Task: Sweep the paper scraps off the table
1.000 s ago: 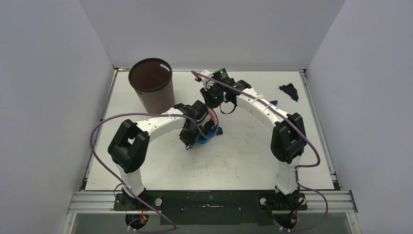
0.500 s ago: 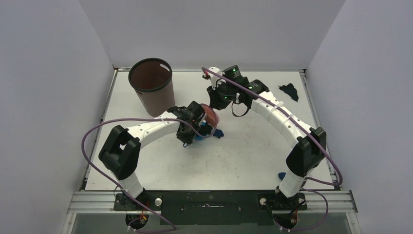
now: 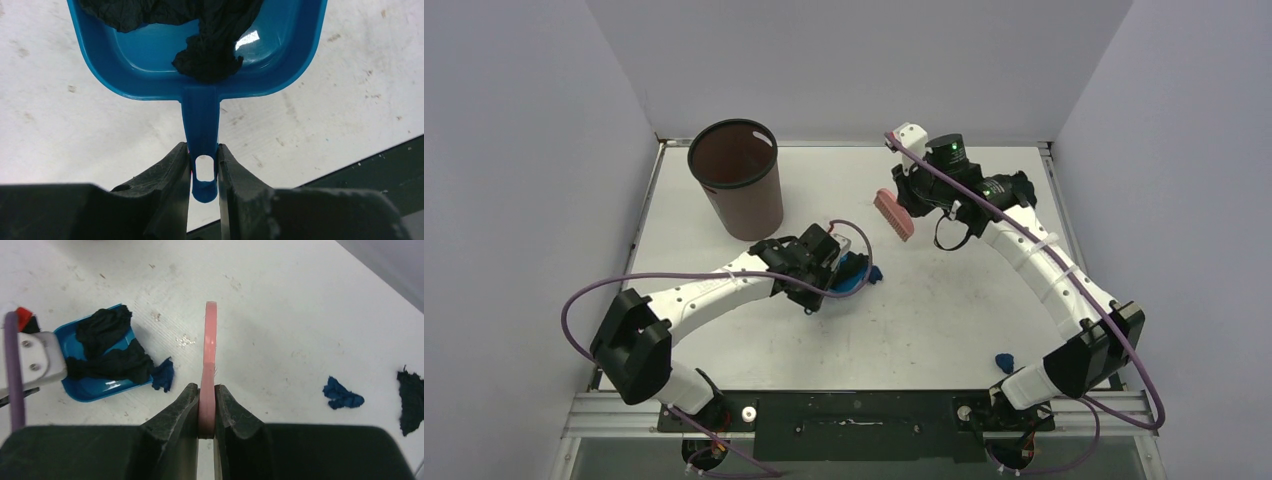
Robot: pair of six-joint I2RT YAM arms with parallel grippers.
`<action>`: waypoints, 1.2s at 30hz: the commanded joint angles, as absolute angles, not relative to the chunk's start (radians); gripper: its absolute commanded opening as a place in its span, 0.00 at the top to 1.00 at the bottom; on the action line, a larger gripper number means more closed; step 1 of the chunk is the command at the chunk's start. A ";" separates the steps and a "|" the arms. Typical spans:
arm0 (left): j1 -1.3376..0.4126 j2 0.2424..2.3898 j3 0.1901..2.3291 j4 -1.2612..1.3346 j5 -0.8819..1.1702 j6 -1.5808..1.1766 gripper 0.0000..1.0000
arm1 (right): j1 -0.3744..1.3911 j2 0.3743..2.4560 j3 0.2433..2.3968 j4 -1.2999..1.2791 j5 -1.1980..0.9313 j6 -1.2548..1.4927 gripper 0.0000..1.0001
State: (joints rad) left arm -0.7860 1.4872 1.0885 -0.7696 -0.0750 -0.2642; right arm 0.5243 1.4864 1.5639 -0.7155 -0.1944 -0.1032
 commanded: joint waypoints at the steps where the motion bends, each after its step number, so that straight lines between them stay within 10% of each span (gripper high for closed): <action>1: -0.865 1.451 1.072 -0.778 -0.047 -0.368 1.00 | 0.516 1.448 1.494 -0.662 -0.070 -0.090 0.95; 36: -1.034 1.714 1.180 -0.850 -0.106 -0.456 1.00 | 0.637 1.575 1.421 -0.732 -0.507 -0.096 0.95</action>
